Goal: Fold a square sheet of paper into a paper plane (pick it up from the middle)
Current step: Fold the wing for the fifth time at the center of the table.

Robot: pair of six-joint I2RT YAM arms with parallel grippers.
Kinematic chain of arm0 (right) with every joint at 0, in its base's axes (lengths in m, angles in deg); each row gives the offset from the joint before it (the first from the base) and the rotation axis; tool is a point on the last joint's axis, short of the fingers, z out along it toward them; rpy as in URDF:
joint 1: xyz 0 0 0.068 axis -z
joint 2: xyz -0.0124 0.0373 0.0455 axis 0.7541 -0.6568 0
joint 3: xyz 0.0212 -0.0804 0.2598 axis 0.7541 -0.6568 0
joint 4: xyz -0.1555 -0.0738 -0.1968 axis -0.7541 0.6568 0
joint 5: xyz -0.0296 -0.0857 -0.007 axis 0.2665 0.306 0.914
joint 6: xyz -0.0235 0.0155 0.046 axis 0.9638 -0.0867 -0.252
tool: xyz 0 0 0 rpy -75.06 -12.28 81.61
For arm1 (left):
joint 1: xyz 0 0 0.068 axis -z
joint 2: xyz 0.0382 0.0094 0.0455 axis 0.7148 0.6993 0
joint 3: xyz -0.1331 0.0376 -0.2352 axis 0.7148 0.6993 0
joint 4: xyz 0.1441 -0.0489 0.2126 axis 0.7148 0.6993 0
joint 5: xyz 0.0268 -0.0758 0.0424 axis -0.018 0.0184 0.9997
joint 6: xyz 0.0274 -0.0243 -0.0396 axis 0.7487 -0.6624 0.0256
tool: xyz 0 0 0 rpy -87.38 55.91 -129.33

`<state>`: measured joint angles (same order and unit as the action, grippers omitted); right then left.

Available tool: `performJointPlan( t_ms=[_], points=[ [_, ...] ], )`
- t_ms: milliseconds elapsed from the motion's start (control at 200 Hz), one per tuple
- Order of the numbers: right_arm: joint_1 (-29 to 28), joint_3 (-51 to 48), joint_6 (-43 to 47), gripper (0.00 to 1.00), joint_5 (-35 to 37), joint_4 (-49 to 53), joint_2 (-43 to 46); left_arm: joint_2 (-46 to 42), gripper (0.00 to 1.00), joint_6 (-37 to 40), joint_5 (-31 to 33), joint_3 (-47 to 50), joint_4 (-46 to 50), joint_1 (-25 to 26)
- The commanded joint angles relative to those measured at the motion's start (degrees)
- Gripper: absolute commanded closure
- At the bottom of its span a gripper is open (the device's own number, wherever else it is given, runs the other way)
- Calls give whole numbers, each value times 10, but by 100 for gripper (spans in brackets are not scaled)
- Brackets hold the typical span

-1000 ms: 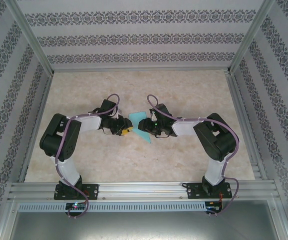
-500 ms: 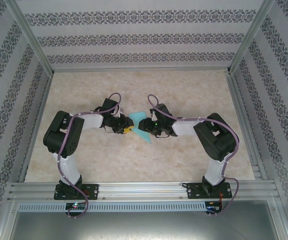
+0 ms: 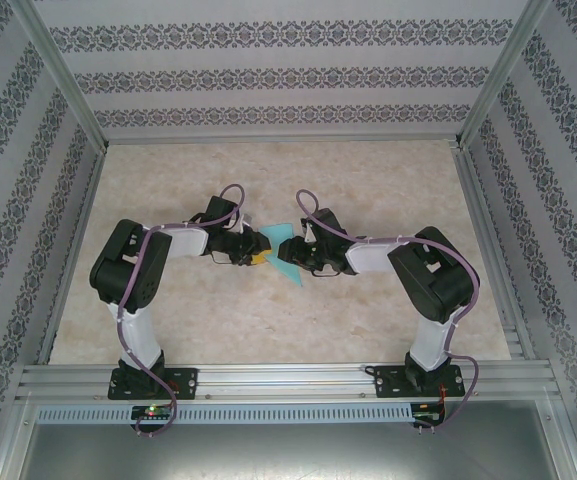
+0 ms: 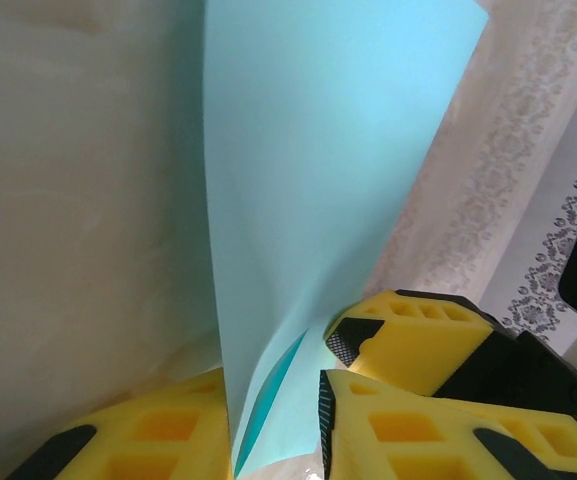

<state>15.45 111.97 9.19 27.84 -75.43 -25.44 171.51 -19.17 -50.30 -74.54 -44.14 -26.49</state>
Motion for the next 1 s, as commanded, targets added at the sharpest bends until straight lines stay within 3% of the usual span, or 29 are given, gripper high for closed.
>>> performJointPlan(
  t_ms=[0,250,460,664,994],
  points=[
    [3,-19,25,56,-2,10,-7,11,72,-17,-21,9,-40,5],
    [3,-15,64,53,-9,0,-3,10,81,-12,-19,11,-33,5],
    [-3,-21,135,38,24,20,52,1,91,-18,-13,16,-33,5],
    [-38,-34,239,33,115,56,93,-14,93,-34,-3,19,-32,7],
    [-134,-45,441,40,286,56,102,-30,93,-49,-3,11,-17,12]
  ],
)
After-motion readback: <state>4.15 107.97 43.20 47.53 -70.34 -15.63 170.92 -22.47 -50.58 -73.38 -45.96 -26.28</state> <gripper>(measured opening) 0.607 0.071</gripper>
